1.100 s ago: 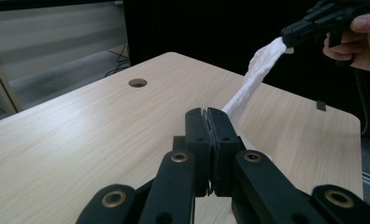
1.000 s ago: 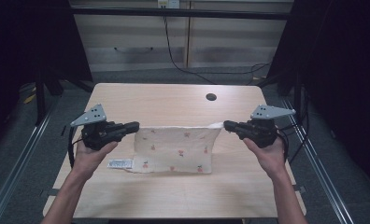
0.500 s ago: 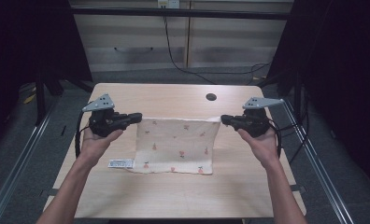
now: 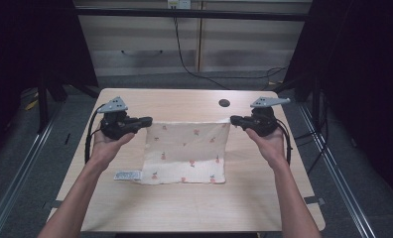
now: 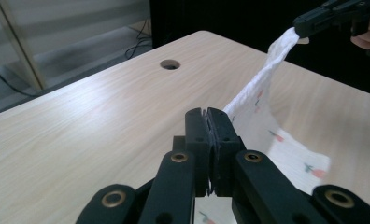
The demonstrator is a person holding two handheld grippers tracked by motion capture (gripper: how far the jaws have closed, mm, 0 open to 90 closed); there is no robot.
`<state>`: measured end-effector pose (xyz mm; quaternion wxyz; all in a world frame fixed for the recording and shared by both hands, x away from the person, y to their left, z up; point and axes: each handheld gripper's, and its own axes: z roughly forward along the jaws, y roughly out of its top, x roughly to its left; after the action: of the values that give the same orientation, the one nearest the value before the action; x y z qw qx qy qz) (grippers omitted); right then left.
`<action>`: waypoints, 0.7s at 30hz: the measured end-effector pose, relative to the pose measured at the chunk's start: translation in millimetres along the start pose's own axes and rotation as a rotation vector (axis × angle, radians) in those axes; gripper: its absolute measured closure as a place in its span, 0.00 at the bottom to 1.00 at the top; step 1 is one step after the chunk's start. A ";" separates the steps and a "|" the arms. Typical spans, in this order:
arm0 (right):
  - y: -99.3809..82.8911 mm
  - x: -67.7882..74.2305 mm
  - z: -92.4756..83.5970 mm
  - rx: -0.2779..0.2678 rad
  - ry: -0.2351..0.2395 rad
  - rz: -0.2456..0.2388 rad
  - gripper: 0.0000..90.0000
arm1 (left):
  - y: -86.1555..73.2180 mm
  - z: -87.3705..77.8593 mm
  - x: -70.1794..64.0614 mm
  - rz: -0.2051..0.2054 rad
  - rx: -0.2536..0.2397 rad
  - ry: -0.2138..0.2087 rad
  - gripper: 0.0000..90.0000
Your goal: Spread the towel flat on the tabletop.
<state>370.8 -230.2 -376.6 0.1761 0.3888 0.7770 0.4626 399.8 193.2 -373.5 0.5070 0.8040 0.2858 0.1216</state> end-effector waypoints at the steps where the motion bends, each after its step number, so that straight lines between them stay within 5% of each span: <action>1: 1.0 -6.2 8.7 0.005 0.001 0.015 0.99 | 0.8 4.5 4.9 -0.006 0.011 0.007 0.98; 7: 0.4 -32.2 50.9 0.047 -0.030 0.074 0.98 | -8.0 44.2 43.7 -0.101 0.058 0.031 0.97; 9: 0.8 -39.4 59.5 0.033 -0.065 0.094 0.88 | -10.6 51.2 50.7 -0.119 0.058 0.070 0.91; 10: 2.1 -42.4 61.4 0.020 -0.155 0.115 0.79 | -11.1 53.1 52.6 -0.140 0.046 0.083 0.83; 11: 2.4 -45.3 61.3 0.005 -0.168 0.132 0.82 | -11.4 53.2 55.4 -0.143 0.044 0.088 0.78; 12: 1.8 -50.9 59.5 -0.017 -0.119 0.165 0.80 | -11.7 52.6 57.1 -0.146 0.042 0.096 0.71; 13: 1.8 -50.9 59.5 -0.017 -0.119 0.165 0.80 | -12.1 51.4 57.3 -0.140 0.049 0.105 0.71; 21: 0.9 -40.1 26.3 -0.021 -0.108 0.112 0.69 | -16.0 24.0 52.8 -0.122 0.012 0.092 0.67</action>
<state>413.4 -245.5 -392.7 0.1956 0.4540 0.7387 0.4581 448.7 211.2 -403.6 0.4948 0.7818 0.3580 0.1258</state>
